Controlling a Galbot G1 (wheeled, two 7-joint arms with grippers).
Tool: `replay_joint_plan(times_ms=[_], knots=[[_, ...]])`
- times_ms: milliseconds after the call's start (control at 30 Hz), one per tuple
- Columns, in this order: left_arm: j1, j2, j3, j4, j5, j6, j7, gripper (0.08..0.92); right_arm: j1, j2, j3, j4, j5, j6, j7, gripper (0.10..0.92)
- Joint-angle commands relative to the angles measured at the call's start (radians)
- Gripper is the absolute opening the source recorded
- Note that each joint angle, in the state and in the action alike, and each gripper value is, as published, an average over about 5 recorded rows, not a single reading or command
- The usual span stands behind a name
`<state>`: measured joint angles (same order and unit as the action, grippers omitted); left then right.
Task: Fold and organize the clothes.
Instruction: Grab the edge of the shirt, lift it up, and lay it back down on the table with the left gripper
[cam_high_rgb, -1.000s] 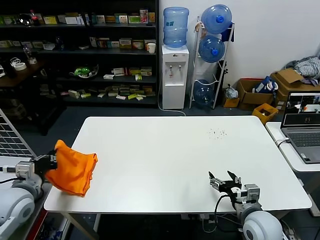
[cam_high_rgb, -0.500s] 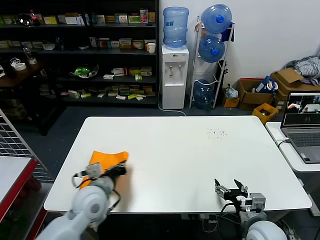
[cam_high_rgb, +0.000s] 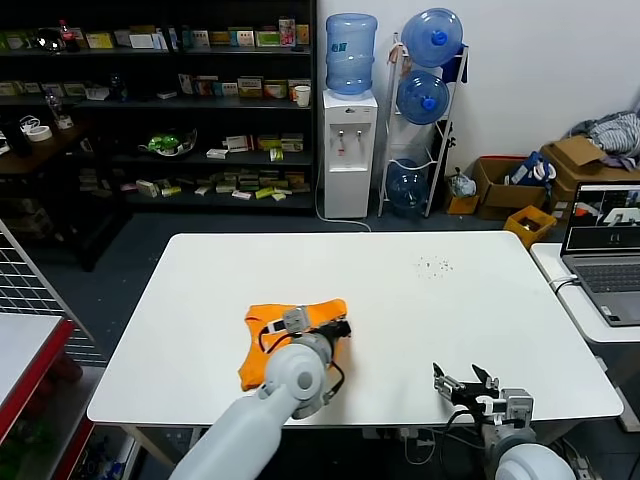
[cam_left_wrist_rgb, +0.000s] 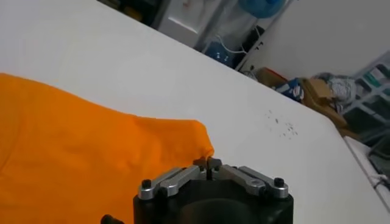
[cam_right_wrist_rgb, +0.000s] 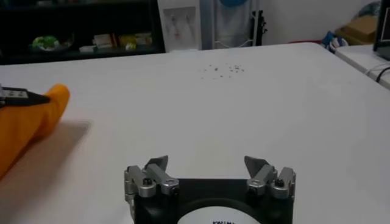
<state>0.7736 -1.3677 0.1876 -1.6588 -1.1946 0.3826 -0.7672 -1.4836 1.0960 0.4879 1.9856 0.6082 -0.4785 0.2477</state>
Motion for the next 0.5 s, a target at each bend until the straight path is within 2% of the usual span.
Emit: replay_joint_plan(times_ms=[33,500], knots=[[-0.074,-0.178,0.085,0.129,0.041,0.001,-0.024,0.099,0.003,-0.004,0.005,-0.006,0.005,-0.001,0.001,0.823],[-0.061,-0.239,0.084,0.16,0.105,-0.008,-0.023,0.099,0.004,-0.01,0.01,0.002,0.007,0.005,-0.005,0.823]])
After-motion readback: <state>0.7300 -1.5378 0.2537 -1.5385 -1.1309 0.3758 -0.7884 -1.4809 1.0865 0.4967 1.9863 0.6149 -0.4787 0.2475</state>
